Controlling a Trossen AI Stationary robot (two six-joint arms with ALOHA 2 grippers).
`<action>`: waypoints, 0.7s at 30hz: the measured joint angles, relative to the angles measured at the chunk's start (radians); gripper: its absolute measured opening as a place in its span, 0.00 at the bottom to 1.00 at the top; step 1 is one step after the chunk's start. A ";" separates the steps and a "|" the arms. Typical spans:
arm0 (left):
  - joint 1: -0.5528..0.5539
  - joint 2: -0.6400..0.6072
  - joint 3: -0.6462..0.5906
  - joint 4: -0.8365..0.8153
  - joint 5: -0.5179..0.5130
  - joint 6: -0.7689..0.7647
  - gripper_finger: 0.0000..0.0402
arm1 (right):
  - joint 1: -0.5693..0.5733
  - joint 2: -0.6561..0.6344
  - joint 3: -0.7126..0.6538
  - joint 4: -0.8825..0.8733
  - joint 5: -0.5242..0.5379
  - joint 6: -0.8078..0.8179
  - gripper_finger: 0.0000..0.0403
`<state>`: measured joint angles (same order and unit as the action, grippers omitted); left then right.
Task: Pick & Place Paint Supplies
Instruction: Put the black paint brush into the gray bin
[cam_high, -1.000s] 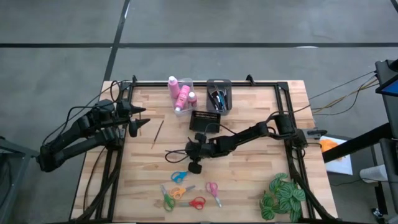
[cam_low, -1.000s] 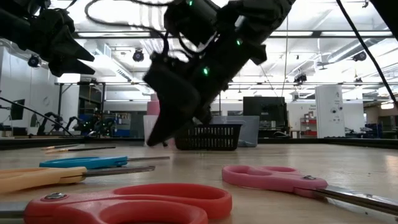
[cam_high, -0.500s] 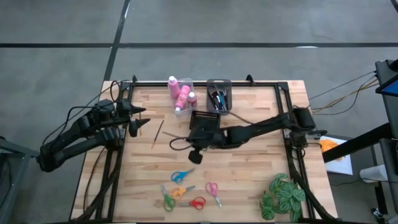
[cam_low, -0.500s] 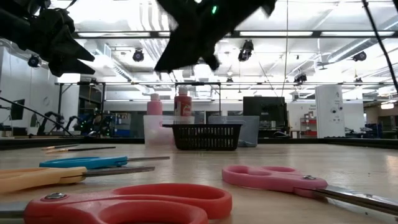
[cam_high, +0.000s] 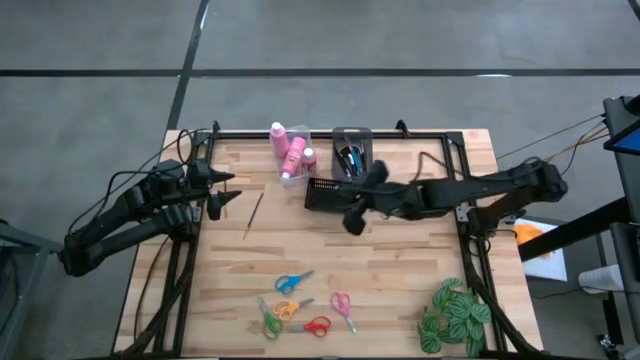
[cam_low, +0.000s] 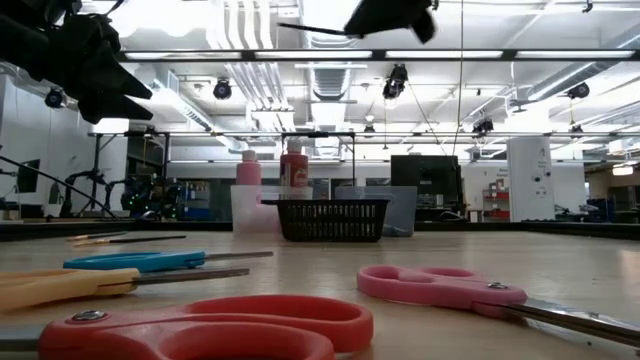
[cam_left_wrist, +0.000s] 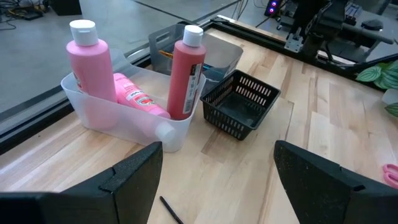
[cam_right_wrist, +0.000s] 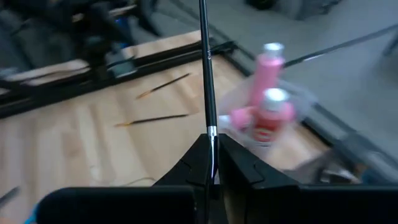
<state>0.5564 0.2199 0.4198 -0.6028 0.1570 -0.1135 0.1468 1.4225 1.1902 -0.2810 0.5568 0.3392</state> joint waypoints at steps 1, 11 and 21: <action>0.000 0.000 0.000 0.000 0.000 0.000 0.77 | -0.003 -0.028 -0.023 0.003 0.024 0.007 0.04; 0.000 0.000 0.000 0.000 0.000 0.000 0.77 | -0.093 -0.209 -0.220 0.009 0.171 0.190 0.04; 0.000 0.000 0.000 0.000 0.000 0.000 0.77 | -0.310 -0.132 -0.265 0.024 0.147 0.292 0.04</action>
<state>0.5564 0.2199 0.4198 -0.6025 0.1570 -0.1135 -0.1628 1.2906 0.9253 -0.2567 0.7038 0.6310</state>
